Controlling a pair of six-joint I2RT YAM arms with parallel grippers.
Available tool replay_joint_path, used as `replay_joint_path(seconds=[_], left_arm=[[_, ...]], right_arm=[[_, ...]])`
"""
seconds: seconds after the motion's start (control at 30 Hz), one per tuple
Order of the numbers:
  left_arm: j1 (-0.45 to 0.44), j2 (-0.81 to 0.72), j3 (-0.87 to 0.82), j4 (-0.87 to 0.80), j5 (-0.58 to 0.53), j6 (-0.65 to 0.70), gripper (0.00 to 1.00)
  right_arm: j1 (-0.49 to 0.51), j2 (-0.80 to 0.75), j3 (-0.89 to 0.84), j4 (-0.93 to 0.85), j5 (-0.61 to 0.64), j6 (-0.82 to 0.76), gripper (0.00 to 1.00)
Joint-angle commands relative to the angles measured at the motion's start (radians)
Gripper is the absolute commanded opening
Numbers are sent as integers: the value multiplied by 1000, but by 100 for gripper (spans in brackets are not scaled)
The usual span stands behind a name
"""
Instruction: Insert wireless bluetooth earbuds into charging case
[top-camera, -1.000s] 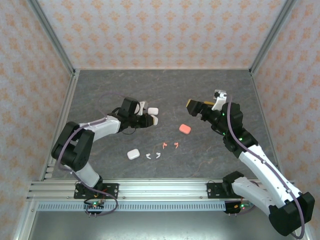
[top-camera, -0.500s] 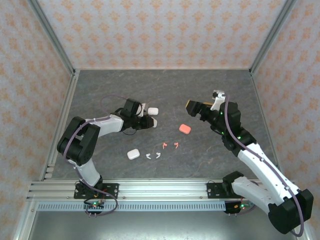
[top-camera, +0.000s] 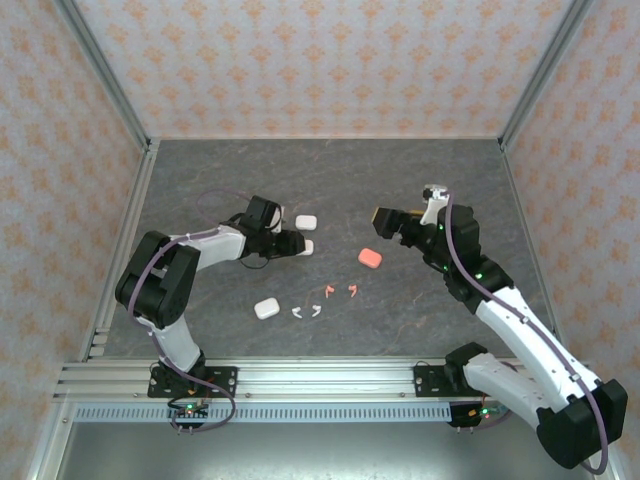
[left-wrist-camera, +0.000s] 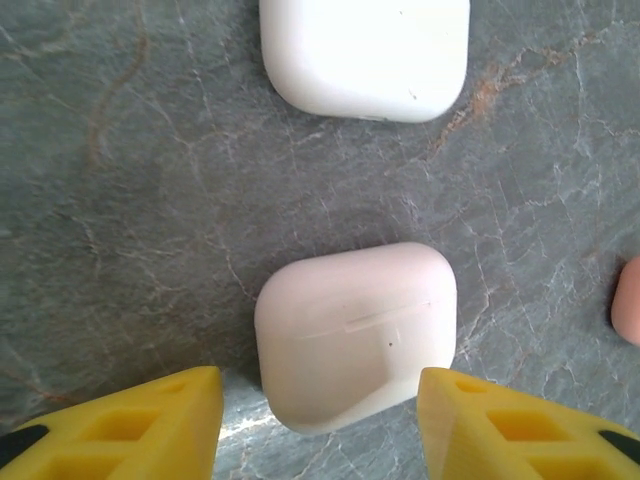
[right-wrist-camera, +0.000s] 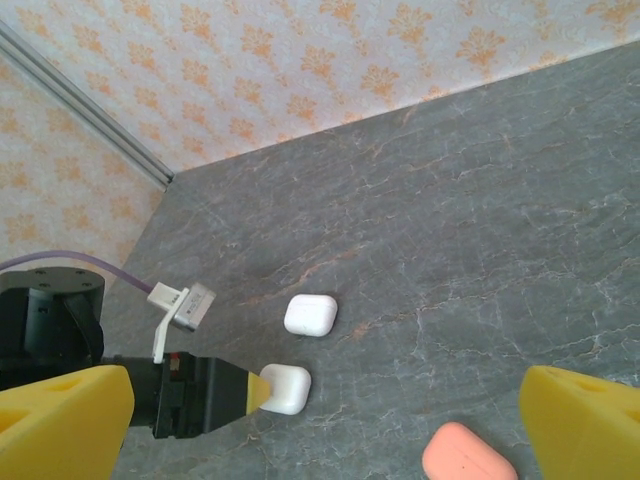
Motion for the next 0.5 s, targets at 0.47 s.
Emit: replay_joint_path(seconds=[0.47], left_arm=[[96,-288,-3,-75,-99,44,65]], right_arm=[[202,26,-24,-8,-202,-270,99]])
